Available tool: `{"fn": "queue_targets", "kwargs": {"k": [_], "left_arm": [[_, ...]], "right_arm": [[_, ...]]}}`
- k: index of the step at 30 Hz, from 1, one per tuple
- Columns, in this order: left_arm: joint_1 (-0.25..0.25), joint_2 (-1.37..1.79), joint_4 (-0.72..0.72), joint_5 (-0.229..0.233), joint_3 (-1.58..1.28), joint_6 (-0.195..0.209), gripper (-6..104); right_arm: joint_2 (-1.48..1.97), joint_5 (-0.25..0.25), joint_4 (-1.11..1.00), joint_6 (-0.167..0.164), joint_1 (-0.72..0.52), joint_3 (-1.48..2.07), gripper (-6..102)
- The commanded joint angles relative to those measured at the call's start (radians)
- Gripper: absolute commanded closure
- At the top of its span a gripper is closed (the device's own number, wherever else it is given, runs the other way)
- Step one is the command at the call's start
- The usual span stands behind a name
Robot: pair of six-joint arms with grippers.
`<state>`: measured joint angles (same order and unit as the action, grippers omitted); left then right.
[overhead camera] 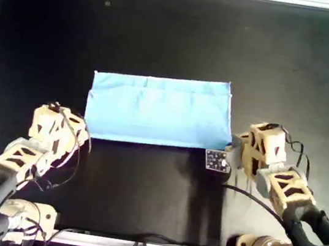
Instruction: Fold a cloth
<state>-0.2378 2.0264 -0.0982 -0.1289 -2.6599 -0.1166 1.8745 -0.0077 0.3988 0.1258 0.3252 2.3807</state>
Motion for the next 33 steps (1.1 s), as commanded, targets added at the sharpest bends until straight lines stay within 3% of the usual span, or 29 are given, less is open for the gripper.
{"fn": "queue_targets", "kwargs": {"k": [1,5,9,14,25,33], "left_arm": [[0.014,0.000,0.005,0.003,0.017,0.005,96],[0.014,0.000,0.005,0.005,0.020,0.006,86],[0.014,0.017,0.005,0.005,0.011,-0.002,65],[0.014,0.020,0.006,0.005,0.026,-0.011,50],[0.017,0.021,0.008,0.005,0.029,-0.011,47],[0.018,0.167,0.003,0.021,0.003,-0.011,47]], "right_arm": [[0.032,0.000,-0.012,0.003,-0.006,-0.014,92],[0.034,0.000,-0.012,-0.002,-0.006,-0.009,87],[0.043,0.000,-0.012,-0.006,-0.006,-0.008,69],[0.058,0.000,-0.012,-0.011,-0.006,-0.006,50],[0.074,0.000,-0.011,-0.012,-0.006,0.020,45],[0.483,0.002,0.002,-0.017,-0.006,0.192,46]]}}
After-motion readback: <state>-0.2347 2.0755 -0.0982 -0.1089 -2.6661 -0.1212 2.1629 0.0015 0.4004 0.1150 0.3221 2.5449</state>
